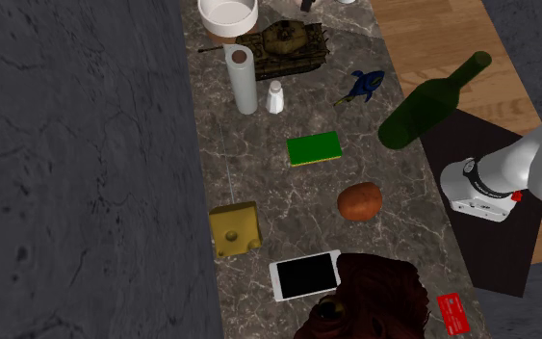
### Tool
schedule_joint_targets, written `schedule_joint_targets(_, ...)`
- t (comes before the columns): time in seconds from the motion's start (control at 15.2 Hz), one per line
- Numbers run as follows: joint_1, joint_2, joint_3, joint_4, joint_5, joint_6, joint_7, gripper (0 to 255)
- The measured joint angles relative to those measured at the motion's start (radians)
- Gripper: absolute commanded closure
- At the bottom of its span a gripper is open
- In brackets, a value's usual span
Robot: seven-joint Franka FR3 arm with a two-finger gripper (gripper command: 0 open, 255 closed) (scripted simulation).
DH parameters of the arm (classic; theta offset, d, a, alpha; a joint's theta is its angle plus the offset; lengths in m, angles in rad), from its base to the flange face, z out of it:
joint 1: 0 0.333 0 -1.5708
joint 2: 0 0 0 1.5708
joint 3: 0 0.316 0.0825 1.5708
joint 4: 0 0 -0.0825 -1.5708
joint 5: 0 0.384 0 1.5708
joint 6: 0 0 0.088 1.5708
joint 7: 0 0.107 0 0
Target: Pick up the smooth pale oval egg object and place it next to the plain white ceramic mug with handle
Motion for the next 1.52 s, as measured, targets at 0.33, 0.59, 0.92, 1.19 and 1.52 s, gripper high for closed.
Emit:
schedule_joint_targets(0.33, -0.070, 0.067, -0.037, 0.095, 0.017, -0.044, -0.103, 255)
schedule_joint_targets(0.59, -0.132, 0.140, -0.062, 0.211, 0.033, -0.099, -0.182, 255)
schedule_joint_targets(0.92, -0.207, 0.250, -0.084, 0.365, 0.053, -0.158, -0.266, 255)
schedule_joint_targets(1.19, -0.211, 0.262, -0.084, 0.340, 0.056, -0.123, -0.279, 255)
schedule_joint_targets(1.52, -0.209, 0.264, -0.084, 0.276, 0.059, -0.059, -0.290, 255)
